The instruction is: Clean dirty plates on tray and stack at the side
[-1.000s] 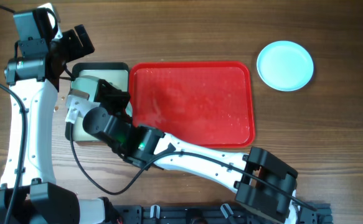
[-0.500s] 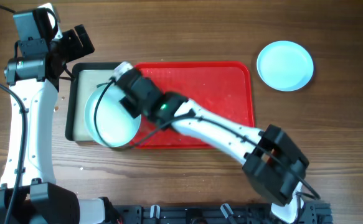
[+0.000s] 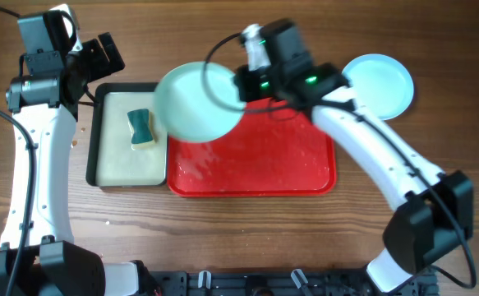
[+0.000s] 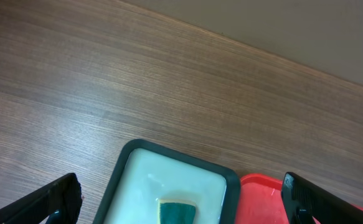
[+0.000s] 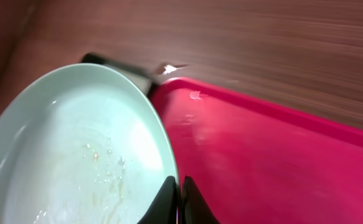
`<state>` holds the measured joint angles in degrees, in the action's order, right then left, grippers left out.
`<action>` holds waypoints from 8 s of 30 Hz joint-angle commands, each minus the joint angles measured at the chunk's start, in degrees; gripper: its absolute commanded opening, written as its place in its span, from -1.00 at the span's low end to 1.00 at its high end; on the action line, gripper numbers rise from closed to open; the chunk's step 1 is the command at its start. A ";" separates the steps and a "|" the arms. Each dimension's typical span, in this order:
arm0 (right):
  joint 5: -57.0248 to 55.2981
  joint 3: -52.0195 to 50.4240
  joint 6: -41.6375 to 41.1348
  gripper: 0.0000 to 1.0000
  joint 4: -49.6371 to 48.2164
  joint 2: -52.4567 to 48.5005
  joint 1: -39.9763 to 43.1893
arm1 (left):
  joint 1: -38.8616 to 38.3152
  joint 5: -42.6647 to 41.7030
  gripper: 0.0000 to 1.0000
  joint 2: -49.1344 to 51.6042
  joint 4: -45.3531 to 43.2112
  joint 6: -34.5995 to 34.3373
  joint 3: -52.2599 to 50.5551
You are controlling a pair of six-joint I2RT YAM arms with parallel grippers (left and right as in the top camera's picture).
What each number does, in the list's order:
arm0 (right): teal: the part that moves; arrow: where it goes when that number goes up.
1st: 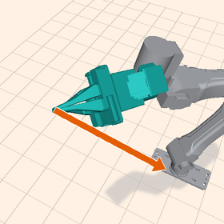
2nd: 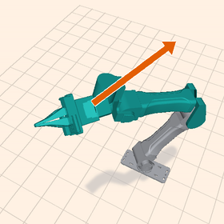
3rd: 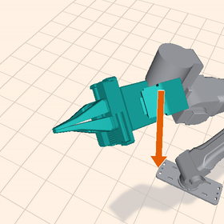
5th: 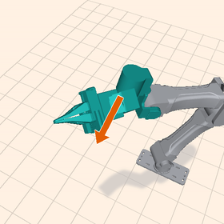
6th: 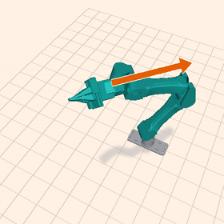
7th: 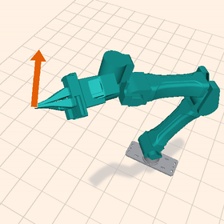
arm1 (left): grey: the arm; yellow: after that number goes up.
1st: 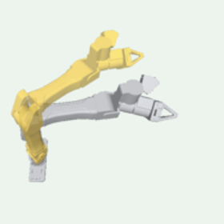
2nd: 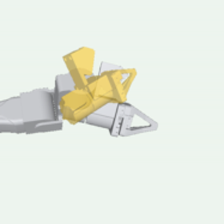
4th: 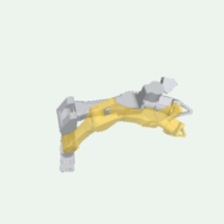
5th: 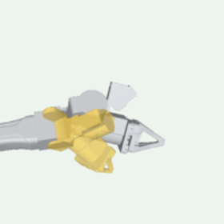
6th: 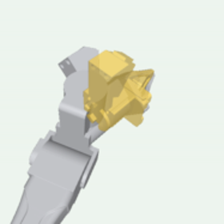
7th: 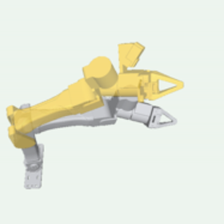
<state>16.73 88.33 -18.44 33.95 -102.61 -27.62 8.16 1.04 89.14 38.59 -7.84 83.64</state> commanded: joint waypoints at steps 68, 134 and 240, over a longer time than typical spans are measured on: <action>-8.68 -24.94 18.47 0.14 -18.03 0.70 24.04 | 0.00 0.13 1.00 0.13 -0.02 -0.52 0.26; -9.40 -24.94 18.29 1.00 -17.03 0.70 23.08 | 0.00 0.13 1.00 0.13 -0.02 -0.52 0.26; -12.87 -88.04 19.39 0.99 -34.07 102.33 24.63 | 0.00 0.13 1.00 0.13 -0.02 -0.52 0.26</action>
<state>4.03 0.36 1.39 0.03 -0.78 -3.27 8.16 1.04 89.14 38.59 -7.81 83.64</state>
